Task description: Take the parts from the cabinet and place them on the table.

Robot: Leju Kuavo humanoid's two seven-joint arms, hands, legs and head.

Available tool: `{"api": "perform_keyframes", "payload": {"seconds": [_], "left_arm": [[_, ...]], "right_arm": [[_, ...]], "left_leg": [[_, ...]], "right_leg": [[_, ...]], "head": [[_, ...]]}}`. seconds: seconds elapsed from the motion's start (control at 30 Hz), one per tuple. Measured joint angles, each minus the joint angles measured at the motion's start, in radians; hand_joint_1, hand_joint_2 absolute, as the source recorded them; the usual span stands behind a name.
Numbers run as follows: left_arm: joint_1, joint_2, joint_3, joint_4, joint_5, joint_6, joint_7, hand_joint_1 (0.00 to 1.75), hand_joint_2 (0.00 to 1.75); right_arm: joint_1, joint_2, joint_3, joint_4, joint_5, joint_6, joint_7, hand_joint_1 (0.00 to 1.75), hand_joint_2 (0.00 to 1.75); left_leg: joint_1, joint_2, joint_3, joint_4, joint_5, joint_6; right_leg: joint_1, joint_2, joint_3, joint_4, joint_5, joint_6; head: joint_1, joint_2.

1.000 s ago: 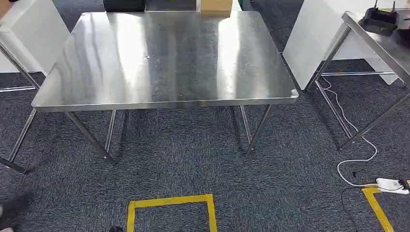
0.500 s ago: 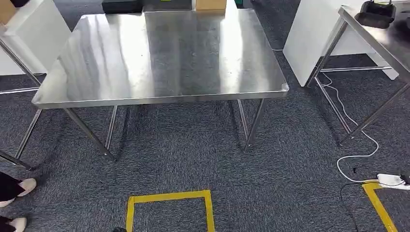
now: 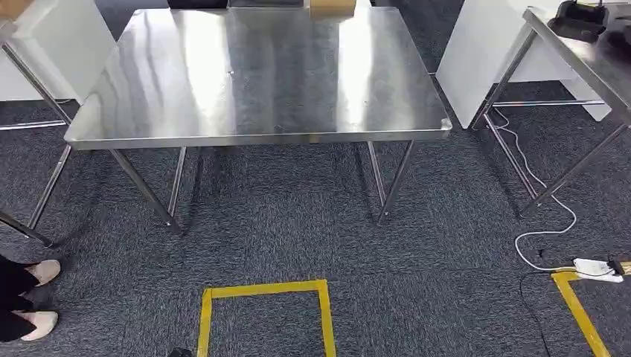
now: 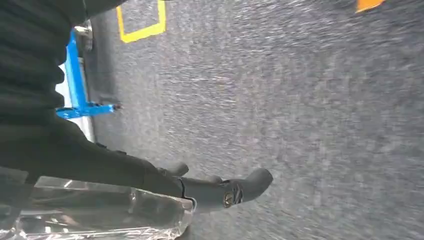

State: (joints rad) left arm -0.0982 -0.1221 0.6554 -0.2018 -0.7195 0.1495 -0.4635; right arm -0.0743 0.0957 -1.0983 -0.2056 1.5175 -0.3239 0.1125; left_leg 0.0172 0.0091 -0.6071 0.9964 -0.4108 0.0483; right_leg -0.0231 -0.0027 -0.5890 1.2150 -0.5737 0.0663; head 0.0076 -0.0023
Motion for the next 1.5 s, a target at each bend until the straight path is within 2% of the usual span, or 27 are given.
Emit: {"api": "perform_keyframes", "payload": {"seconds": [0.07,0.1,0.13,0.2,0.23,0.27,0.33,0.4,0.43,0.5,0.53,0.6,0.63,0.7,0.77,0.83,0.9,0.97,1.03,1.07,1.13,1.23,1.27,1.33,1.4,1.43,1.5], "left_arm": [[-0.001,0.000,0.000,0.000,0.000,0.000,0.000,0.00,0.00],[-0.001,-0.001,0.000,0.000,0.000,0.002,0.000,0.00,0.00],[-0.001,-0.001,0.000,0.000,0.000,0.002,0.000,0.00,0.00],[-0.002,-0.001,0.000,0.000,0.000,0.002,0.000,0.00,0.00],[0.002,-0.001,0.001,0.000,0.000,0.002,0.000,0.00,0.00],[0.004,0.001,0.002,0.000,0.000,0.002,0.000,0.00,0.00],[0.005,0.001,0.002,0.000,0.000,0.002,0.001,0.00,0.00],[0.004,0.001,0.002,0.000,-0.002,0.002,0.001,0.00,0.00],[0.005,0.002,0.002,0.000,-0.002,0.002,0.001,0.00,0.00],[0.004,0.002,0.002,0.000,-0.002,0.002,0.001,0.00,0.00],[0.003,0.003,0.002,0.000,-0.002,0.002,0.001,0.00,0.00],[0.000,0.004,0.002,0.000,-0.002,0.002,0.001,0.00,0.00],[-0.003,0.004,0.002,0.000,-0.002,0.002,0.001,0.00,0.00],[-0.003,0.004,0.002,0.000,-0.003,0.002,0.001,0.00,0.00],[-0.001,0.002,0.002,0.001,-0.003,0.002,0.001,0.00,0.00],[-0.001,0.002,0.002,0.000,-0.003,0.002,0.002,0.00,0.00],[-0.001,0.003,0.003,0.000,-0.003,0.002,0.002,0.00,0.00],[-0.001,0.003,0.003,0.000,-0.003,0.002,0.002,0.00,0.00],[-0.001,0.003,0.003,0.000,-0.003,0.002,0.002,0.00,0.00],[-0.002,0.003,0.003,0.000,-0.003,0.001,0.002,0.00,0.00],[-0.003,0.003,0.003,0.000,-0.004,0.000,0.002,0.00,0.00],[-0.003,0.002,0.003,0.000,-0.005,0.000,0.002,0.00,0.00],[0.001,0.003,0.003,0.001,-0.005,0.000,0.002,0.00,0.00],[0.003,0.003,0.003,0.001,-0.005,0.000,0.002,0.00,0.00],[0.005,0.003,0.003,0.001,-0.005,-0.001,0.002,0.00,0.00],[0.004,0.003,0.003,0.001,-0.008,-0.001,0.002,0.00,0.00],[0.004,0.005,0.003,0.001,-0.012,-0.001,0.003,0.00,0.00]], "right_arm": [[-0.005,-0.001,0.000,0.000,0.001,0.001,0.000,0.00,1.75],[-0.008,-0.001,0.001,0.000,0.001,0.001,0.000,0.00,1.75],[-0.007,-0.001,0.001,0.000,0.001,0.001,0.000,0.00,1.75],[-0.005,0.000,0.001,0.000,0.002,0.001,0.000,0.00,1.75],[-0.004,0.001,0.001,0.000,0.002,0.002,0.000,0.00,1.75],[-0.007,0.002,0.001,0.000,0.002,0.002,0.000,0.00,1.75],[-0.004,0.000,0.001,0.000,0.002,0.002,0.001,0.00,1.75],[-0.003,0.002,0.001,0.000,0.003,0.002,0.001,0.00,1.75],[-0.003,0.002,0.001,0.000,0.003,0.002,0.001,0.00,1.75],[-0.002,0.002,0.002,0.000,0.003,0.002,0.003,0.00,1.75],[-0.001,0.003,0.002,0.000,0.003,0.002,0.003,0.00,1.75],[-0.001,0.004,0.002,0.000,0.005,0.002,0.003,0.00,1.75],[-0.002,0.005,0.002,0.000,0.006,0.002,0.003,0.00,1.75],[-0.005,0.006,0.003,0.000,0.007,0.001,0.003,0.00,1.75],[-0.002,0.005,0.003,0.000,0.008,0.001,0.005,0.00,1.75],[0.000,0.005,0.004,0.000,0.008,0.000,0.006,0.00,1.75],[0.000,0.008,0.005,0.000,0.007,0.001,0.007,0.00,1.75],[-0.001,0.007,0.007,0.000,0.007,0.000,0.008,0.00,1.75],[-0.001,0.006,0.007,0.000,0.006,0.001,0.011,0.00,1.75],[-0.002,0.006,0.007,0.000,0.006,0.001,0.011,0.00,1.75],[-0.009,0.004,0.008,0.000,0.006,0.000,0.012,0.00,1.75],[-0.009,0.005,0.008,0.000,0.006,0.000,0.012,0.00,1.75],[-0.008,0.007,0.008,0.000,0.006,0.000,0.012,0.00,1.75],[-0.009,0.008,0.008,0.000,0.005,0.000,0.013,0.00,1.75],[-0.007,0.007,0.008,0.000,0.005,0.000,0.013,0.00,1.75],[-0.006,0.008,0.008,0.000,0.003,0.000,0.014,0.00,1.75],[-0.004,0.009,0.008,0.000,0.002,0.000,0.014,0.00,1.75]], "left_leg": [[0.002,-0.001,-0.016,0.003,0.018,-0.013],[-0.001,-0.001,-0.024,0.005,0.024,-0.022],[-0.002,0.000,-0.020,0.001,0.035,-0.030],[-0.002,-0.002,-0.022,0.000,0.048,-0.038],[-0.001,-0.005,-0.026,-0.004,0.059,-0.047],[0.006,-0.010,-0.040,0.009,0.034,-0.050],[0.006,-0.010,-0.072,0.123,-0.111,-0.054],[0.006,-0.011,-0.101,0.273,-0.199,-0.061],[0.007,-0.011,-0.099,0.315,-0.199,-0.064],[0.010,-0.011,-0.041,0.279,-0.134,-0.065],[0.012,-0.011,0.019,0.206,-0.103,-0.064],[0.011,-0.013,0.144,0.040,-0.116,-0.058],[0.009,-0.014,0.156,0.002,-0.129,-0.049],[0.002,-0.014,0.140,0.000,-0.131,-0.039],[0.007,-0.004,0.113,-0.009,-0.103,-0.012],[0.001,-0.002,0.084,-0.009,-0.080,0.008],[-0.003,0.001,0.055,-0.008,-0.055,0.009],[-0.004,0.005,0.021,-0.006,-0.030,0.006],[-0.005,0.006,-0.008,-0.006,-0.007,0.001],[-0.005,0.005,-0.013,-0.005,0.007,-0.003],[-0.008,0.005,-0.026,-0.003,0.031,-0.017],[-0.003,0.008,-0.027,-0.017,0.062,-0.034],[-0.002,0.003,-0.034,-0.019,0.066,-0.039],[0.002,-0.004,-0.062,0.055,-0.056,-0.048],[0.005,-0.008,-0.094,0.207,-0.170,-0.059],[0.006,-0.008,-0.103,0.276,-0.187,-0.064],[0.012,-0.007,-0.062,0.280,-0.134,-0.071]], "right_leg": [[-0.008,0.000,0.137,-0.200,0.034,0.011],[0.000,0.004,0.176,-0.266,0.018,0.002],[0.013,0.012,0.162,-0.250,0.030,-0.014],[0.012,0.012,0.146,-0.249,0.034,-0.024],[0.008,0.010,0.135,-0.252,0.045,-0.040],[-0.010,0.004,0.127,-0.251,0.057,-0.053],[-0.002,0.001,0.098,-0.251,0.081,-0.079],[0.002,-0.003,0.079,-0.250,0.104,-0.081],[0.003,-0.004,0.063,-0.249,0.115,-0.079],[0.002,-0.003,0.034,-0.244,0.136,-0.071],[0.001,-0.003,0.021,-0.239,0.144,-0.066],[0.005,-0.002,0.002,-0.223,0.152,-0.053],[0.009,-0.003,-0.005,-0.216,0.159,-0.044],[0.009,-0.005,-0.015,-0.218,0.179,-0.028],[0.011,-0.005,-0.032,-0.211,0.180,-0.017],[0.008,-0.002,-0.075,-0.121,0.073,-0.038],[0.006,-0.001,-0.106,0.030,-0.017,-0.040],[0.006,-0.001,-0.088,0.090,-0.003,-0.019],[0.006,-0.001,-0.002,0.011,0.058,0.000],[0.007,-0.001,0.067,-0.078,0.071,-0.003],[0.025,-0.001,0.204,-0.291,0.018,-0.027],[0.030,0.001,0.175,-0.283,0.030,-0.044],[0.007,-0.001,0.166,-0.292,0.048,-0.056],[0.004,-0.006,0.139,-0.289,0.074,-0.081],[0.007,-0.007,0.117,-0.287,0.100,-0.083],[0.007,-0.009,0.097,-0.284,0.113,-0.080],[0.005,-0.009,0.063,-0.273,0.131,-0.072]], "head": [[0.008,0.000],[0.011,0.000],[0.005,0.000],[0.005,0.000],[0.004,0.000],[0.003,0.000],[-0.007,0.000],[-0.007,0.000],[-0.006,0.000],[-0.008,0.000],[-0.008,0.000],[-0.010,0.000],[-0.008,0.000],[-0.011,0.000],[-0.010,0.000],[-0.005,0.000],[-0.005,0.000],[-0.005,0.000],[-0.004,0.000],[-0.004,0.000],[-0.005,0.000],[-0.009,0.000],[-0.008,0.000],[-0.019,0.000],[-0.021,0.000],[-0.024,0.000],[-0.024,0.000]]}}
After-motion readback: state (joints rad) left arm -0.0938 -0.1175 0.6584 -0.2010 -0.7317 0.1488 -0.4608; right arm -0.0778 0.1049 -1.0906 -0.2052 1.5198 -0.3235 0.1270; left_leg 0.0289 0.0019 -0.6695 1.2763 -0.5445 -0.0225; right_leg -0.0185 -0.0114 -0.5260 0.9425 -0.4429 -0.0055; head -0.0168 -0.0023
